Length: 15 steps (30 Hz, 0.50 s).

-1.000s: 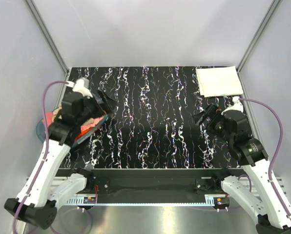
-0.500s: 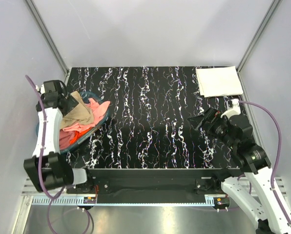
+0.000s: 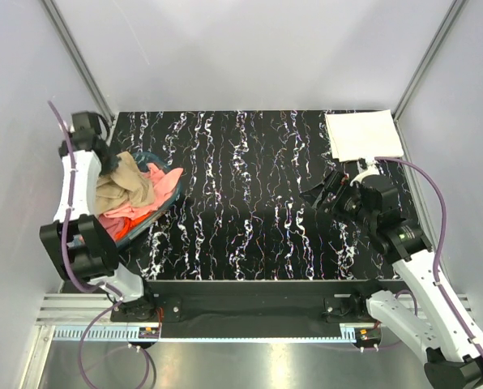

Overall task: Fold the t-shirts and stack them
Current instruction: Grab the tshirt from the pile, then move the tshirt to the center of the board

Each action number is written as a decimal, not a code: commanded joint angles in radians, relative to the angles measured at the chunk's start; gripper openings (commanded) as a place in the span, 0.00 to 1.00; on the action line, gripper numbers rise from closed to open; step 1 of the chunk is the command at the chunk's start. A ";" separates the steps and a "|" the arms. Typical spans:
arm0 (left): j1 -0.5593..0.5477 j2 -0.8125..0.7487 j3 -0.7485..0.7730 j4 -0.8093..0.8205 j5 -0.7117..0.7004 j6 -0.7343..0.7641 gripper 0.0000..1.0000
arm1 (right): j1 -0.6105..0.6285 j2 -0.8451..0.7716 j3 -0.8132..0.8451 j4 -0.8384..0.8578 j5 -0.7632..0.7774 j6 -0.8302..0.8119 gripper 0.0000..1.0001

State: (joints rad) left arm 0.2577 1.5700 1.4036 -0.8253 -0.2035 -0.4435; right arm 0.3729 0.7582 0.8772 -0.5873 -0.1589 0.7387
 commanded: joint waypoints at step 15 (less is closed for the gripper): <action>-0.319 -0.249 0.411 0.858 0.966 -0.600 0.00 | 0.004 -0.060 0.080 0.055 0.275 0.027 1.00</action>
State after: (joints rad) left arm 0.0113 1.3155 1.9572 -0.1375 0.5694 -0.9154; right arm 0.3729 0.7147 0.9310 -0.5461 -0.0071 0.7586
